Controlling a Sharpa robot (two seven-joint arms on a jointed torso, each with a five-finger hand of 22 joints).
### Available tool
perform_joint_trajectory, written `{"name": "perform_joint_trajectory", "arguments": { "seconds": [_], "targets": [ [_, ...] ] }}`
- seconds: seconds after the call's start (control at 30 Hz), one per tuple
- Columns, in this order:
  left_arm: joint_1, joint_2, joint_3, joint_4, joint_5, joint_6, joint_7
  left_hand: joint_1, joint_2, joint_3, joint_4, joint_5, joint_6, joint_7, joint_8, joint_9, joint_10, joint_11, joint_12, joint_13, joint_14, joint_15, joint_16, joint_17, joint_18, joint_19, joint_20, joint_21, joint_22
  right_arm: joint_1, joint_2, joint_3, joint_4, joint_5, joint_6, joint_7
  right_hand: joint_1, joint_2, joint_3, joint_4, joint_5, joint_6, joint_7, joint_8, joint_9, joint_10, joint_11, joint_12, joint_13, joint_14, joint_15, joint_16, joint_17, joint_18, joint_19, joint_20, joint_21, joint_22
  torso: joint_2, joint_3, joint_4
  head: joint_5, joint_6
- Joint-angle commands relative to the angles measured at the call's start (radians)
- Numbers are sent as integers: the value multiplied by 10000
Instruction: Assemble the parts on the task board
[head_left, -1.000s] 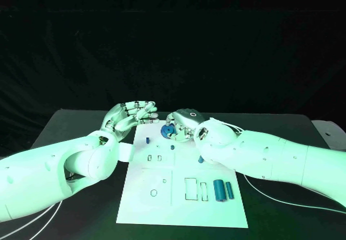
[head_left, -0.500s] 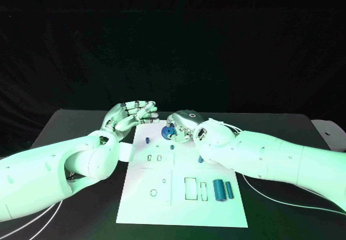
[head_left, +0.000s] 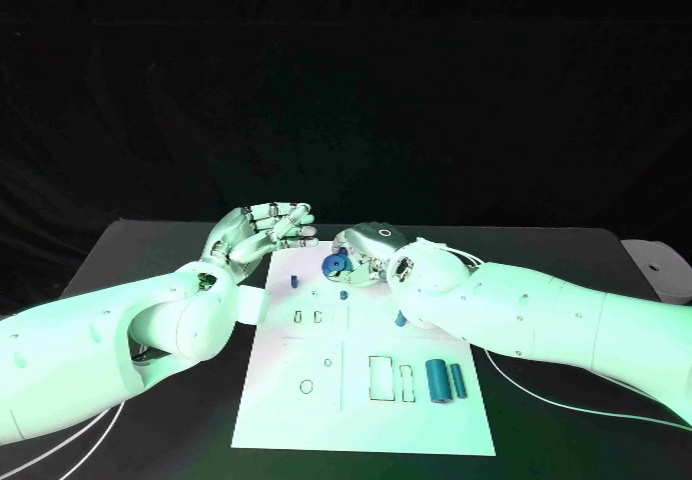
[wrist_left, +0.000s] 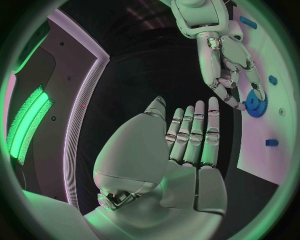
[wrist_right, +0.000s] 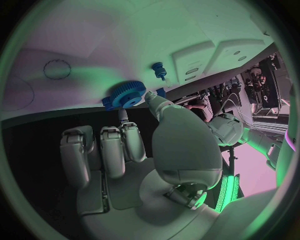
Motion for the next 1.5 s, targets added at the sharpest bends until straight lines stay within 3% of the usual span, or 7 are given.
{"name": "perform_joint_trajectory", "arguments": {
  "seconds": [0.03, 0.47, 0.7, 0.97, 1.07, 1.27, 1.5],
  "targets": [
    [16, 11, 9, 11, 13, 162, 47, 106, -18, 59, -9, 3, -85, 332, -35, -15, -6, 36, -44, -5, -100, -1, -24, 15, 141, 70, 8, -47, -13, -5, -9, -3, -14, 63, 440, 38, -135, 81, -106, 183, 107, 96, -5, -28, 20, -3, 22, -39, 852, 815, 79, 56, 1464, -141, 1046, 55, 45, 2631, -1, -4, -4, 9, 12],
    [16, -5, 9, 13, 15, 153, 46, 114, -7, 71, -8, 7, -88, 335, -40, -17, -8, 38, -55, -6, -108, 1, -35, 19, 140, 71, 9, -51, -17, -6, -113, -6, -39, 94, 727, -96, -54, 190, -170, 308, 419, 269, -46, 1, 62, 33, -13, 5, 900, 815, 55, 59, 1467, -141, 1046, 41, 45, 2631, -1, 2, -4, 46, -9],
    [15, 26, 9, 3, 22, 152, 33, 115, 0, 77, -5, 9, -90, 337, -42, -19, -9, 40, -61, -6, -110, 3, -40, 22, 141, 73, 10, -53, -20, -16, -298, -6, 93, 95, 327, -41, 95, 223, -165, 323, 764, 349, -74, -14, 82, 78, -41, 55, 952, 814, 28, 60, 1466, -141, 1046, 16, 45, 2631, -2, 4, -4, 55, 15],
    [14, 26, 9, -59, 25, 157, 39, 118, 3, 81, -6, 10, -91, 338, -44, -20, -9, 41, -65, -6, -111, 3, -42, 24, 141, 75, 9, -54, -21, 0, -1189, 38, 1129, 270, -867, 452, 340, 193, -117, 218, 986, 370, -84, -62, 88, 120, -56, 98, 998, 838, 11, 91, 1570, -141, 1046, -6, 45, 2631, -13, 16, -23, 38, 10],
    [14, -2, 8, -69, 26, 158, 44, 118, 3, 81, -6, 10, -91, 338, -44, -20, -9, 41, -65, -6, -111, 3, -42, 24, 141, 75, 9, -54, -21, 143, -2052, 100, 1909, 870, -1161, 937, 391, 202, -94, 192, 1000, 399, -89, -58, 95, 129, -61, 106, 1006, 837, 9, 91, 1566, -141, 1046, -8, 45, 2631, -19, 4, -42, 5, 33],
    [14, -37, 7, -80, 27, 209, 50, 138, -3, 90, -17, 11, -91, 333, -47, -21, -4, 40, -73, -4, -111, 3, -50, 30, 142, 81, 9, -55, -26, 488, -3570, 145, 2540, 2525, -286, 2564, 1126, 148, 202, -317, 951, 664, -126, -51, 130, 136, -106, 92, 1001, 810, -40, 57, 1476, -141, 1046, -52, 45, 2631, -42, 18, -167, -18, 73],
    [12, -9, 7, -188, 27, 417, 88, 239, -85, 109, -74, -5, -44, 309, -32, -17, 74, 17, -77, 7, -78, -13, -60, 64, 146, 112, 1, -60, -41, 597, -4791, 155, 2264, 3903, 690, 3522, 1550, -213, 282, -751, 1065, 767, -160, -144, 107, 75, -141, 11, 929, 807, -74, 51, 1491, -117, 985, -87, -21, 2563, -43, 66, -279, -51, 124]
  ]
}}
